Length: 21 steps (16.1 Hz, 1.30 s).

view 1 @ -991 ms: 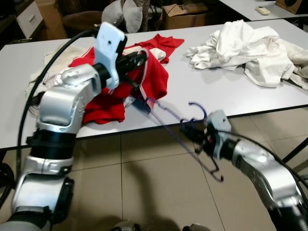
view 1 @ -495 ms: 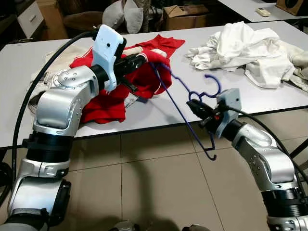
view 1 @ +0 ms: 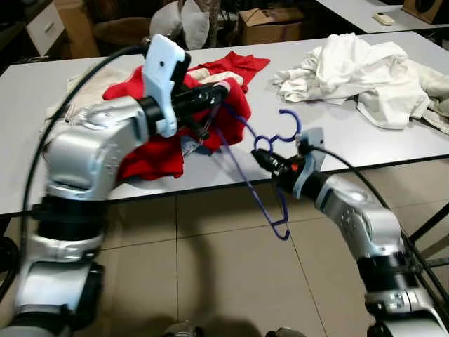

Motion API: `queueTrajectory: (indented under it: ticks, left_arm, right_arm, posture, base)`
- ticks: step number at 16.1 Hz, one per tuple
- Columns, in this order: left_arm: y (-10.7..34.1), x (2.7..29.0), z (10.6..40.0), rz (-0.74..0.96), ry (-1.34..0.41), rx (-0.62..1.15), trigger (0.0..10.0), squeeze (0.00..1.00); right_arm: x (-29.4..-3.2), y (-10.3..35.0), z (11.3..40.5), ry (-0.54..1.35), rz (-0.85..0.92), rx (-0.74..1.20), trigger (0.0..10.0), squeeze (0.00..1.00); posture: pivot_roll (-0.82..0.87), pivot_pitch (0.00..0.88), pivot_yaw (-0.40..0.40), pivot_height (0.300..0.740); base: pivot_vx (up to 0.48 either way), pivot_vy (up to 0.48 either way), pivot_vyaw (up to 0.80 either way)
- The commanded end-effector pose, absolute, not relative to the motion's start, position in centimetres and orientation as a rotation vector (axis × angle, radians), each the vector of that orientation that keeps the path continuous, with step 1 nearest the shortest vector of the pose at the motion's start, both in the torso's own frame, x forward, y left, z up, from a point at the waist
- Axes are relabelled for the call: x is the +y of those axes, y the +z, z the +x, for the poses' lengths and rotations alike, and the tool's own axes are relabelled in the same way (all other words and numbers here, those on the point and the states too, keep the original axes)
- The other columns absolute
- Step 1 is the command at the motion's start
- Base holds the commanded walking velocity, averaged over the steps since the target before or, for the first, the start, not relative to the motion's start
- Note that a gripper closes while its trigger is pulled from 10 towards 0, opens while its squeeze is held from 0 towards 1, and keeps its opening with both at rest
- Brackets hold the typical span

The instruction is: Hang hanger

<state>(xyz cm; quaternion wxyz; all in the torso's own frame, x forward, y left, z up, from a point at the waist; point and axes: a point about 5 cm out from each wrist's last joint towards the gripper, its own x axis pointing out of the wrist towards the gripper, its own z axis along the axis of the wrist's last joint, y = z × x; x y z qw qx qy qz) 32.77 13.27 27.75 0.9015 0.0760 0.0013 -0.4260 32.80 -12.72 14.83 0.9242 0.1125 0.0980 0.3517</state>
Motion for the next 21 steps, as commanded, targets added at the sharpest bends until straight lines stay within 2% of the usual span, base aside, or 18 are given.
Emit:
queueTrajectory:
  ticks: [1, 3, 5, 7, 9, 11, 12, 15, 17, 20, 21]
  left_arm:
    - [27.8, 14.0, 32.1, 0.204, -0.915, 0.034, 0.0, 0.00]
    - [32.7, 15.4, 30.6, 0.185, -1.004, -0.055, 0.0, 0.00]
    - [35.9, 15.6, 29.9, 0.121, -1.039, -0.136, 0.0, 0.00]
    - [36.6, 15.2, 29.4, 0.077, -1.077, -0.157, 0.0, 0.00]
    - [34.6, 14.6, 29.9, 0.074, -1.036, -0.074, 0.0, 0.00]
    - [33.9, 14.4, 30.4, 0.083, -0.994, -0.058, 0.0, 0.00]
    - [32.2, 14.5, 31.3, 0.173, -0.921, -0.012, 0.0, 0.00]
    - [29.6, 14.7, 31.6, 0.275, -0.878, 0.050, 0.0, 0.00]
    - [28.9, 13.9, 30.7, 0.258, -0.949, 0.064, 0.0, 0.00]
    - [26.2, 13.1, 28.9, 0.256, -1.106, 0.192, 0.0, 0.00]
    - [25.9, 13.0, 28.7, 0.240, -1.129, 0.205, 0.0, 0.00]
  right_arm:
    - [-13.6, 16.0, 33.8, 0.678, 0.243, 0.160, 10.0, 0.00]
    - [-15.1, 20.4, 36.0, 0.636, 0.238, 0.049, 10.0, 0.00]
    - [-15.3, 23.3, 36.3, 0.658, 0.316, -0.041, 10.0, 0.00]
    - [-14.7, 24.2, 36.0, 0.703, 0.396, -0.068, 10.0, 0.00]
    - [-13.0, 22.5, 35.2, 0.745, 0.476, -0.010, 10.0, 0.00]
    - [-12.5, 21.6, 34.8, 0.741, 0.507, 0.028, 10.0, 0.00]
    - [-11.9, 20.6, 34.1, 0.706, 0.656, 0.067, 10.0, 0.00]
    - [-12.7, 17.6, 34.4, 0.460, 0.851, 0.201, 10.0, 0.00]
    - [-12.6, 16.5, 34.3, 0.412, 0.912, 0.228, 10.0, 0.00]
    - [-12.3, 16.9, 35.8, 0.322, 1.115, 0.199, 10.0, 0.00]
    - [-12.3, 16.9, 36.0, 0.313, 1.123, 0.198, 10.0, 0.00]
  posture:
    - [-0.10, 0.005, 0.069, 0.740]
    - [-0.10, 0.007, 0.063, 0.740]
    - [-0.08, 0.005, 0.055, 0.740]
    - [-0.07, 0.001, 0.054, 0.740]
    - [-0.08, 0.003, 0.064, 0.740]
    - [-0.07, 0.005, 0.067, 0.740]
    - [-0.07, 0.006, 0.071, 0.740]
    - [-0.08, 0.011, 0.086, 0.740]
    - [-0.08, 0.019, 0.099, 0.740]
    - [-0.08, 0.024, 0.103, 0.740]
    - [-0.08, 0.024, 0.102, 0.740]
  base:
    - [0.000, 0.000, 0.00]
    - [0.000, 0.000, 0.00]
    - [0.000, 0.000, 0.00]
    - [0.000, 0.000, 0.00]
    - [0.000, 0.000, 0.00]
    - [0.000, 0.000, 0.00]
    - [0.000, 0.000, 0.00]
    - [0.000, 0.000, 0.00]
    - [0.000, 0.000, 0.00]
    - [0.000, 0.000, 0.00]
    - [0.000, 0.000, 0.00]
